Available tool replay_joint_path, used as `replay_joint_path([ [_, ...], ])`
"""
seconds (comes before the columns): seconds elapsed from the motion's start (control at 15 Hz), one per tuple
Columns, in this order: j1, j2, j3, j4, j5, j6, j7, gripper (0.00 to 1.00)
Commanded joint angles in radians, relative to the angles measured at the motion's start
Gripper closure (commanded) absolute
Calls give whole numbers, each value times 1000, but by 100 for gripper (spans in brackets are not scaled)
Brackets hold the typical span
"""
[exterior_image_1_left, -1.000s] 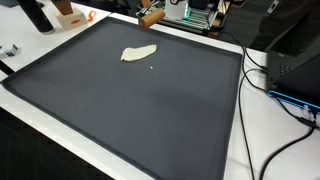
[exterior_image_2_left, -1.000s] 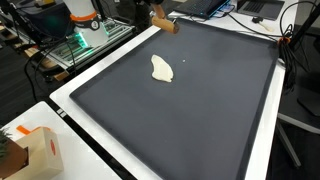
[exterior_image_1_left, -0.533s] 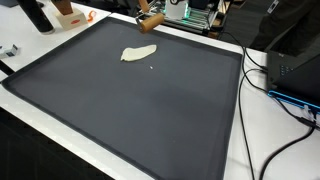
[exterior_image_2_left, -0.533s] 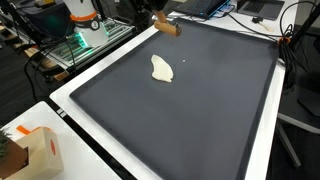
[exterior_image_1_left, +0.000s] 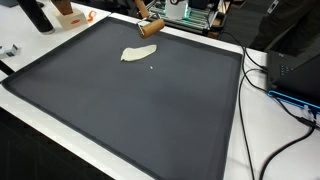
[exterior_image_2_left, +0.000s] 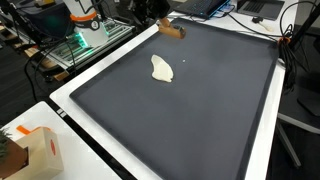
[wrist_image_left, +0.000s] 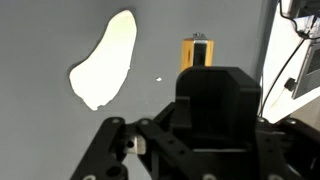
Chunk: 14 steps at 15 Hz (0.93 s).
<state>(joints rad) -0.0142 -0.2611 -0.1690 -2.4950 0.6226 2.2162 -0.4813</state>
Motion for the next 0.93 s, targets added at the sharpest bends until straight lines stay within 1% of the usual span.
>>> replay_joint_path([
  [0.0, 6, 17, -15, -7, 74, 12, -71, 79],
  [0.53, -8, 83, 0, 5, 139, 7, -120, 79],
  [0.87, -18, 117, 10, 19, 126, 0, -62, 79],
])
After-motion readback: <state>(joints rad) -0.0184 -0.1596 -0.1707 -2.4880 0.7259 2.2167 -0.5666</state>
